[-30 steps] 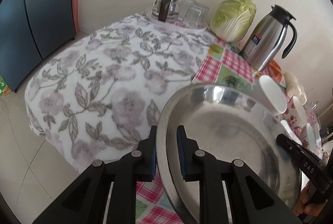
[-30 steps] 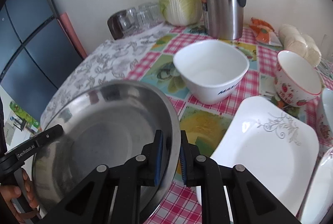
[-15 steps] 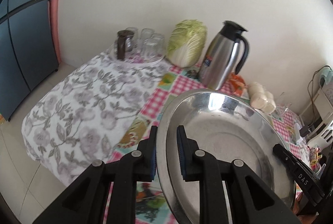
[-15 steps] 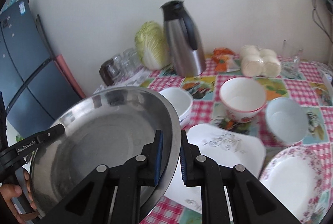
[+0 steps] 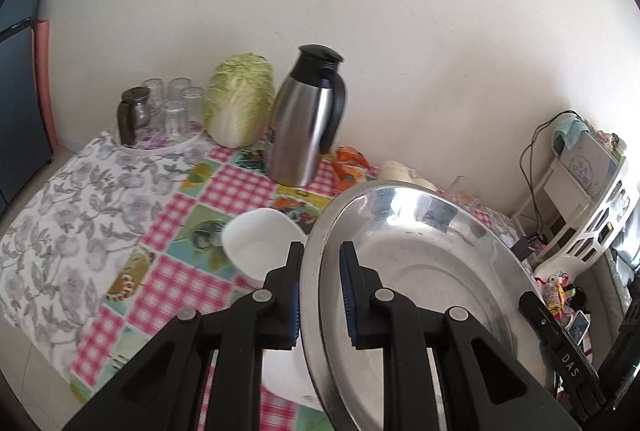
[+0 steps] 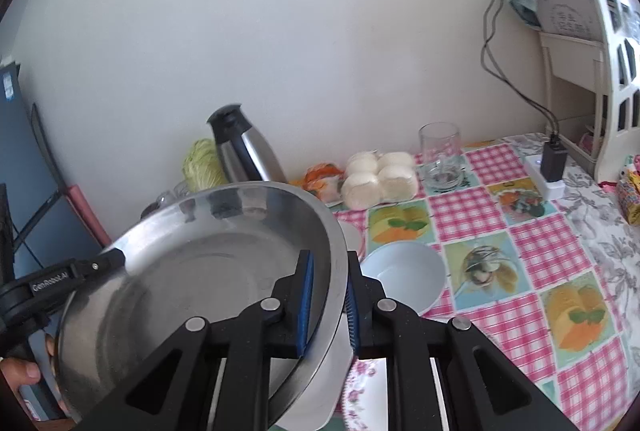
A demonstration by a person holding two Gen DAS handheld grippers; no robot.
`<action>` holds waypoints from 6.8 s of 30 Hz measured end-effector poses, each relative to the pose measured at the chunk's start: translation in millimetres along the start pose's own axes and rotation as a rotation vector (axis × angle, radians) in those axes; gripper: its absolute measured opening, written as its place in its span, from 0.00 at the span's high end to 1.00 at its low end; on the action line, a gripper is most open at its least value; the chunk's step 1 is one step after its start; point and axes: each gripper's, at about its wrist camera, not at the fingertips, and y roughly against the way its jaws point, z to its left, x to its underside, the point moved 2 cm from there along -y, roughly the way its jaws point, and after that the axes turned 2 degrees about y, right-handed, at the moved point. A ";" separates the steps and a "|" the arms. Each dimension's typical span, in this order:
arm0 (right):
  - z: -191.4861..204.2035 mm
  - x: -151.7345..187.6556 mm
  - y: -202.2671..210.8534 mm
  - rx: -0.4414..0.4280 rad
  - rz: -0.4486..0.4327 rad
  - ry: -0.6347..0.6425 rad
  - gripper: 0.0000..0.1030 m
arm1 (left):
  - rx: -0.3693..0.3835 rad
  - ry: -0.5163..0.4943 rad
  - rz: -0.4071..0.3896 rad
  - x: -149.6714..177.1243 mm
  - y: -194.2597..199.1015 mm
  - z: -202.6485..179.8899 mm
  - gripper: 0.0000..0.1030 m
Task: Organize plates and bowls
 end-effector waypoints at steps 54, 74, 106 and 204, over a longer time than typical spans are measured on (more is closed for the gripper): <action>-7.0 93.2 -87.7 0.036 0.335 0.082 0.81 | -0.101 0.266 0.297 68.3 -107.3 82.5 0.83; -6.2 102.2 -105.8 0.066 0.361 0.093 0.81 | -0.196 0.157 0.290 70.7 -127.8 76.8 0.78; -4.4 105.3 -115.3 0.112 0.342 0.157 0.81 | -0.212 0.146 0.348 85.0 -155.5 79.3 0.64; -139.8 43.0 13.3 0.281 0.069 -0.198 0.00 | 0.001 -0.109 0.110 80.3 -56.6 -88.7 0.00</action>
